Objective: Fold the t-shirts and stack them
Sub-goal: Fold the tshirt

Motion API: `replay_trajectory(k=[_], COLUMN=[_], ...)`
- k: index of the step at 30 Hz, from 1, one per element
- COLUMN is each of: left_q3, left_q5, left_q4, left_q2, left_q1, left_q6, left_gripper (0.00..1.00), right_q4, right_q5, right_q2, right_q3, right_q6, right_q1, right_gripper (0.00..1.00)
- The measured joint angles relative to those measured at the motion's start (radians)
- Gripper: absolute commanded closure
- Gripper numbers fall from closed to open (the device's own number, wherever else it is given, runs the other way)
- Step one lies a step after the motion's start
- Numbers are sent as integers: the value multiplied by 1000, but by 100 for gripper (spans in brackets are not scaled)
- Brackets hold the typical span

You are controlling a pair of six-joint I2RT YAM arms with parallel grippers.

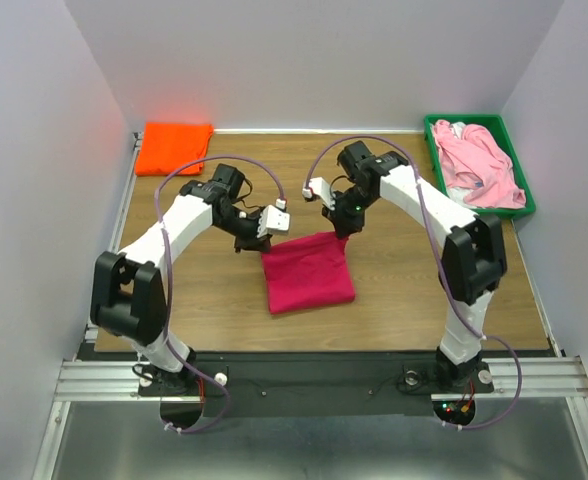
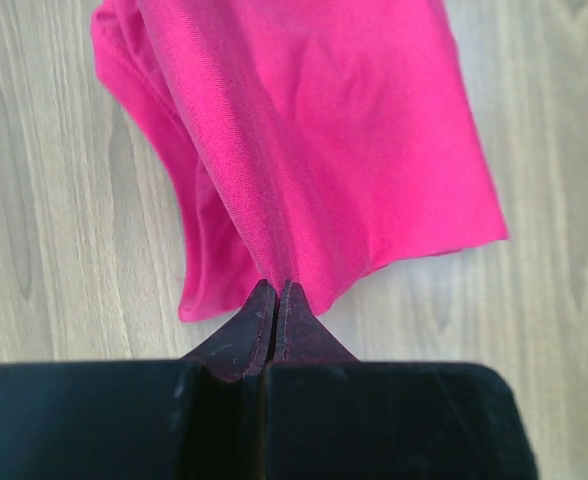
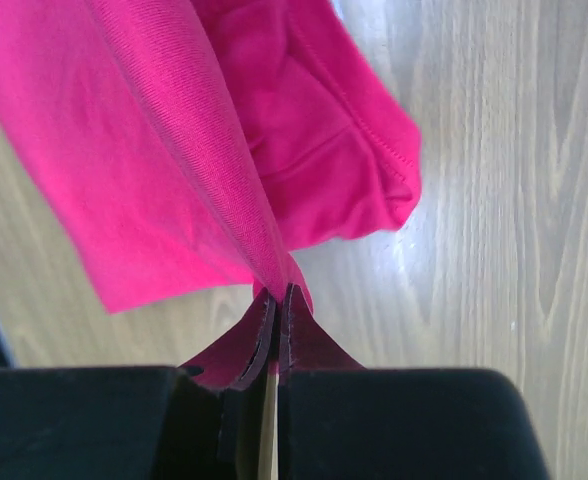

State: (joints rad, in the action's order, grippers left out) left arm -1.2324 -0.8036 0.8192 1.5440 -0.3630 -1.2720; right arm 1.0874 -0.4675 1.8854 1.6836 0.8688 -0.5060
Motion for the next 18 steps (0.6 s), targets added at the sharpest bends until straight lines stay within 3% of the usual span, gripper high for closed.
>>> replay_trajectory(k=[9,14,18], left_q3=[-135,-193,-228], left_q5=[-5,3,19], left_q4=[-87,-135,-150], left_q2=[296,412,467], left_q1=[71,86,86], left_q6=[30,72,122], left_gripper=[99,89,73], right_q4=[-7,-17,-23], right_q5=[-19,-37,-49], right_q2=[313,402,418], right_q3=[208,275,278], right_q6=[37,32,14], right_q1=[83,103,104], right_gripper=[96,92,60])
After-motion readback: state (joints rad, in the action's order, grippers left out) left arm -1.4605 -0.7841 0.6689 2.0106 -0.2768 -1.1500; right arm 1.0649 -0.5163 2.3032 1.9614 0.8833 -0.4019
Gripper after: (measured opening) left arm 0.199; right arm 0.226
